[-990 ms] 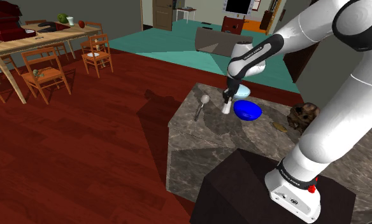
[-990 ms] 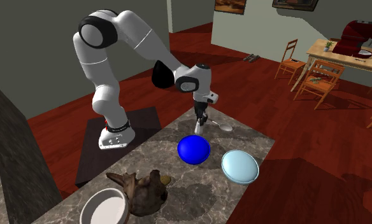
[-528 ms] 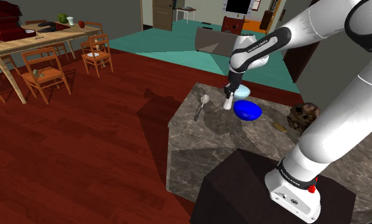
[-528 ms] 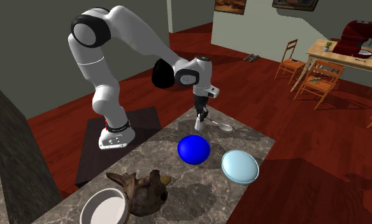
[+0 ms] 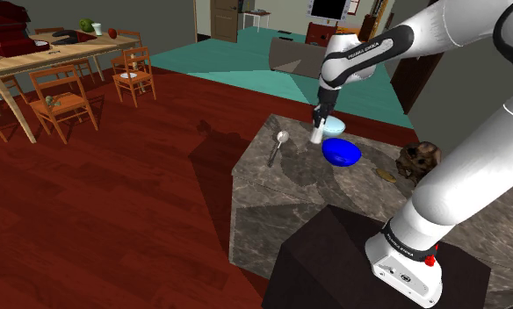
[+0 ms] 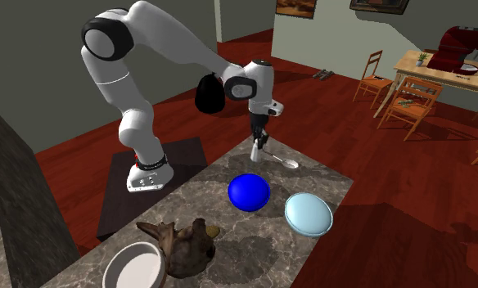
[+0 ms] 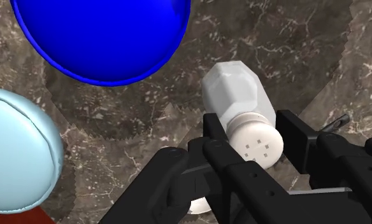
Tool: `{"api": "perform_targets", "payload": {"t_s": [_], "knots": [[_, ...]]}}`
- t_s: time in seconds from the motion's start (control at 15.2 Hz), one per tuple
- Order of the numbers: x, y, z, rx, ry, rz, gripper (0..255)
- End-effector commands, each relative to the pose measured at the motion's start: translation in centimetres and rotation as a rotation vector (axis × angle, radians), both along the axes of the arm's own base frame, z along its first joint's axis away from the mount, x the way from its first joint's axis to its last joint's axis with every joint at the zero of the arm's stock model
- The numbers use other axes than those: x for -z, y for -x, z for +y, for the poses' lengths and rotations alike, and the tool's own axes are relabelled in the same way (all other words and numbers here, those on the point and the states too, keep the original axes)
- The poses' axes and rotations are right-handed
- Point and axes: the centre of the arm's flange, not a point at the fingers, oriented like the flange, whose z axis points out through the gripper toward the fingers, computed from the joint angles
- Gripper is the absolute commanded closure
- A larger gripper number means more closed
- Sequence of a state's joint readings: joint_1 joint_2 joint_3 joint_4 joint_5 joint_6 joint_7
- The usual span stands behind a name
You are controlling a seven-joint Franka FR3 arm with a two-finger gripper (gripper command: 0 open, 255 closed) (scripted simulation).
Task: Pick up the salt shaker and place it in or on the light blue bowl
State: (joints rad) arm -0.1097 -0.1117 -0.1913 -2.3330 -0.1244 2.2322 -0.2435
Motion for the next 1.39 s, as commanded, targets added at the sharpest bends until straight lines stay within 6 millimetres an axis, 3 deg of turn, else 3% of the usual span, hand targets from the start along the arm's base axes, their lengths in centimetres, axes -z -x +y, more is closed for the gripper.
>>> {"api": "perform_targets", "payload": {"t_s": [0.0,0.53,1.32], "knots": [[-1.1,0.0,0.1,0.0,0.0,0.0,255],[-5.1,0.0,0.1,0.0,0.0,0.0,255],[-7.0,-5.0,-14.8,0.0,0.0,0.0,255]]}}
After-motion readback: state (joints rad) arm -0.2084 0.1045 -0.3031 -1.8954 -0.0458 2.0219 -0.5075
